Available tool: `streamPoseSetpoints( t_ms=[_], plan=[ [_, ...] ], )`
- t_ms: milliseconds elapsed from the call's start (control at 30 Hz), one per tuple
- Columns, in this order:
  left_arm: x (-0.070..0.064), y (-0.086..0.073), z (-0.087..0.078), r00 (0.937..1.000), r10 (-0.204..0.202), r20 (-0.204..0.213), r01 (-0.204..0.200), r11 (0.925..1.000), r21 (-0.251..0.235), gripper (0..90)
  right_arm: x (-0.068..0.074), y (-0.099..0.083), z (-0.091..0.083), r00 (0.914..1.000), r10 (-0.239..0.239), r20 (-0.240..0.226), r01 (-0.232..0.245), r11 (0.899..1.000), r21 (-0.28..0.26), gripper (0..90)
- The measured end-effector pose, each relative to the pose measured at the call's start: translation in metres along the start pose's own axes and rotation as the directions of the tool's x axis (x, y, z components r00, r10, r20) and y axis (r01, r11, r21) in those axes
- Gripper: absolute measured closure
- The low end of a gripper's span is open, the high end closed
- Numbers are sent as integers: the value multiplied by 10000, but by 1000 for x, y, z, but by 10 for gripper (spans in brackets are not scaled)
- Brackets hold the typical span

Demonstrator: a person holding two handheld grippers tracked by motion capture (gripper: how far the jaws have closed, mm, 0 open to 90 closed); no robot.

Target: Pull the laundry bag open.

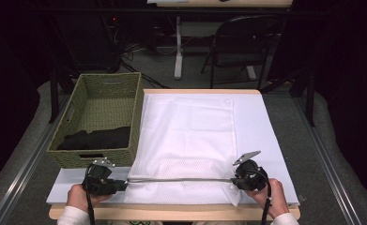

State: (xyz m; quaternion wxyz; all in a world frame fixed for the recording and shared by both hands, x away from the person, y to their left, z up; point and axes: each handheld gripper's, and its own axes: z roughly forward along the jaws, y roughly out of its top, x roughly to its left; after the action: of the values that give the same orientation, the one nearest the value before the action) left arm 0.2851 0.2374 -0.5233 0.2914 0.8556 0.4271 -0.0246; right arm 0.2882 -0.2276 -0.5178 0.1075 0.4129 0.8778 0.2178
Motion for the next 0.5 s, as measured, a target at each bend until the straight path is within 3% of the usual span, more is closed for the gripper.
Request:
streamPoseSetpoints(
  t_ms=[133, 267, 400, 500],
  plan=[
    [-7, 2, 3, 9984, 394, 410, -393, 9992, -35, 705, 3, 0, -2, 9998, -35, -198, 35, 10000, -30, 618],
    [-13, 4, 6, 9968, 678, 415, -678, 9977, -22, 643, 7, 0, -7, 9995, 47, -310, -54, 9998, -208, 496],
    [-14, 4, 4, 9947, 903, 487, -891, 9957, -252, 529, 9, -1, -10, 9991, -113, -405, 101, 9996, -282, 354],
    [-16, 3, -1, 9923, 1150, 463, -1133, 9929, -363, 396, 14, 0, -14, 9992, -184, -358, 166, 9986, -496, 280]
  ],
)
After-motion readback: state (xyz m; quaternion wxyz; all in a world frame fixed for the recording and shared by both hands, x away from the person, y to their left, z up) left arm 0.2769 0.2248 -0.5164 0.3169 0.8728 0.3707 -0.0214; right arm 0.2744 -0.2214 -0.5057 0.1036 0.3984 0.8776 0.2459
